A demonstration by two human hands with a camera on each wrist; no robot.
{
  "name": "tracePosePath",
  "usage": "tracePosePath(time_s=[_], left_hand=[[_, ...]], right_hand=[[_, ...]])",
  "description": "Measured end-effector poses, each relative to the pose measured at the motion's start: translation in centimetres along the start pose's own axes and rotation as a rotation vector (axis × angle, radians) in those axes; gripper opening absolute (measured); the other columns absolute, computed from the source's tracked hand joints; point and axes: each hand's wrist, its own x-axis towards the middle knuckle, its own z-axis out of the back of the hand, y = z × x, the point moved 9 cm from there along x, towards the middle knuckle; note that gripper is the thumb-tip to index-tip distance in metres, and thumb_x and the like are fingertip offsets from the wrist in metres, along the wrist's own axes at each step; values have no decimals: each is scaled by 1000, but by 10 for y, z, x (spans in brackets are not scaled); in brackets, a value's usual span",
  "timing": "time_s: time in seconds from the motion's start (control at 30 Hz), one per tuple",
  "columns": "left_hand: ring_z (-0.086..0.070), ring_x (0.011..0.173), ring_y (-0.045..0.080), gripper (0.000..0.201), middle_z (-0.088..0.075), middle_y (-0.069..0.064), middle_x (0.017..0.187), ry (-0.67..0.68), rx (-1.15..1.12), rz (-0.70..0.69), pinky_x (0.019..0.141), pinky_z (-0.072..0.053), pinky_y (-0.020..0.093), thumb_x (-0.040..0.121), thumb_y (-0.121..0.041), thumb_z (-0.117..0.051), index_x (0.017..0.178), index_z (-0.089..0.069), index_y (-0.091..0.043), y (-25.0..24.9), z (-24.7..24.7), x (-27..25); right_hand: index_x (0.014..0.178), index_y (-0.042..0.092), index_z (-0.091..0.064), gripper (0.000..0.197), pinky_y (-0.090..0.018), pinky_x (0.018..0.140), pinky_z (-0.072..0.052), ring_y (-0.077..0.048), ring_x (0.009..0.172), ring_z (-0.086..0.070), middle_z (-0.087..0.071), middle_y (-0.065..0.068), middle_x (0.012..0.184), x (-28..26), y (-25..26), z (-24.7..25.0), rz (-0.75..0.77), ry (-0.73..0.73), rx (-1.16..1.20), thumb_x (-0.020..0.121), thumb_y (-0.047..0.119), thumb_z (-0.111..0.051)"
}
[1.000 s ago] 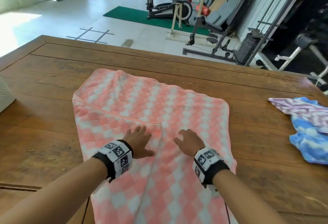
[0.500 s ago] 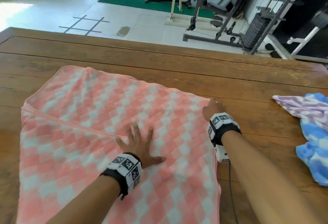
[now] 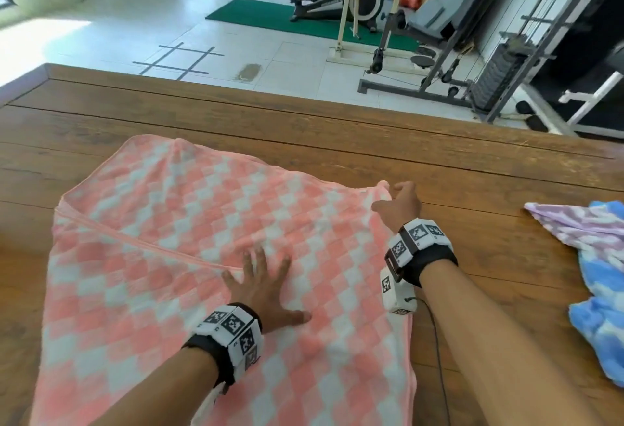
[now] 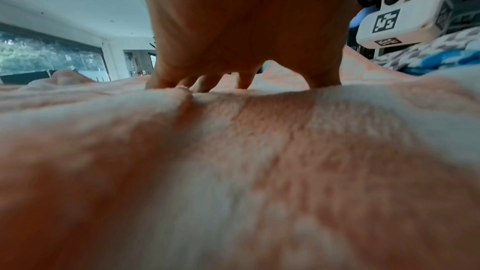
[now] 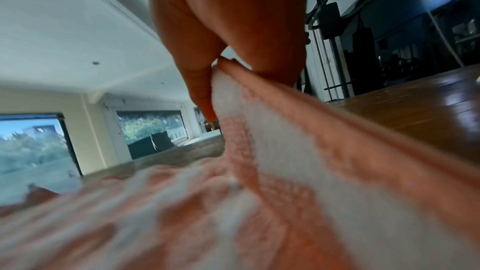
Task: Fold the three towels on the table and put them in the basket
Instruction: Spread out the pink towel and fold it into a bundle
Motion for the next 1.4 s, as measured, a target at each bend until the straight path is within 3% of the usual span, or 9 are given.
tracePosePath(time_s=[0.2, 0.37, 0.43, 0.5, 0.63, 0.77, 1.1, 1.3, 1.4], left_hand=[[-11, 146, 23, 66, -16, 4, 158, -227, -354, -158, 118, -18, 46, 92, -45, -54, 148, -28, -23, 23, 43, -32], [-43, 125, 20, 37, -49, 1, 138, -371, -234, -159, 103, -40, 34, 96, -28, -48, 131, -52, -19, 82, 58, -65], [-45, 123, 21, 37, -51, 1, 135, -357, -146, -123, 101, -40, 35, 95, -28, -47, 131, -53, -20, 103, 54, -70], [-45, 122, 23, 38, -52, 2, 133, -353, -83, -81, 100, -40, 36, 94, -31, -48, 130, -54, -21, 133, 49, -80], [-44, 118, 24, 36, -53, 4, 127, -334, -41, -18, 96, -39, 36, 93, -33, -49, 125, -58, -22, 177, 37, -95], [-46, 115, 25, 31, -55, 6, 121, -388, -209, 41, 93, -40, 35, 94, -27, -48, 122, -59, -19, 213, 38, -108], [-62, 89, 25, 21, -68, 14, 100, -469, -828, 131, 79, -51, 32, 92, -8, -52, 104, -68, -1, 294, 31, -129], [-53, 67, 21, 50, -59, 13, 69, -442, -1081, 130, 64, -37, 29, 97, -35, -47, 80, -66, 8, 305, 23, -137], [-61, 66, 21, 58, -69, 14, 73, -417, -1141, 164, 63, -47, 31, 94, -50, -47, 78, -71, 0, 303, 21, -142]], right_hand=[[99, 6, -64, 27, -41, 67, -56, -29, 83, -65, -67, -8, 92, -85, 63, -41, 197, 79, 89, 75, 16, -70], [110, 6, -66, 30, -28, 72, -45, -26, 93, -62, -67, -9, 101, -164, 101, -94, 403, 208, -121, 85, 22, -65], [78, 12, -65, 12, -28, 64, -39, -29, 78, -58, -62, -7, 76, -185, 107, -111, 423, 257, -193, 86, 22, -63], [56, 18, -40, 36, -28, 59, -29, -26, 67, -44, -41, 0, 58, -211, 116, -133, 443, 279, -262, 86, 18, -61], [72, 5, -55, 20, -31, 61, -36, -36, 75, -57, -59, -18, 76, -257, 137, -174, 539, 351, -322, 86, 19, -59], [94, 2, -64, 20, -29, 64, -38, -36, 85, -61, -66, -20, 92, -293, 154, -209, 602, 387, -342, 85, 19, -61], [81, 2, -62, 16, -39, 66, -48, -35, 80, -61, -64, -16, 81, -361, 174, -287, 697, 520, -433, 80, 17, -63], [94, 8, -67, 15, -34, 71, -54, -27, 84, -65, -69, -11, 91, -382, 173, -309, 715, 564, -383, 84, 18, -63], [99, 10, -65, 17, -40, 75, -56, -26, 85, -65, -69, -9, 94, -388, 167, -319, 703, 602, -365, 83, 16, -64]])
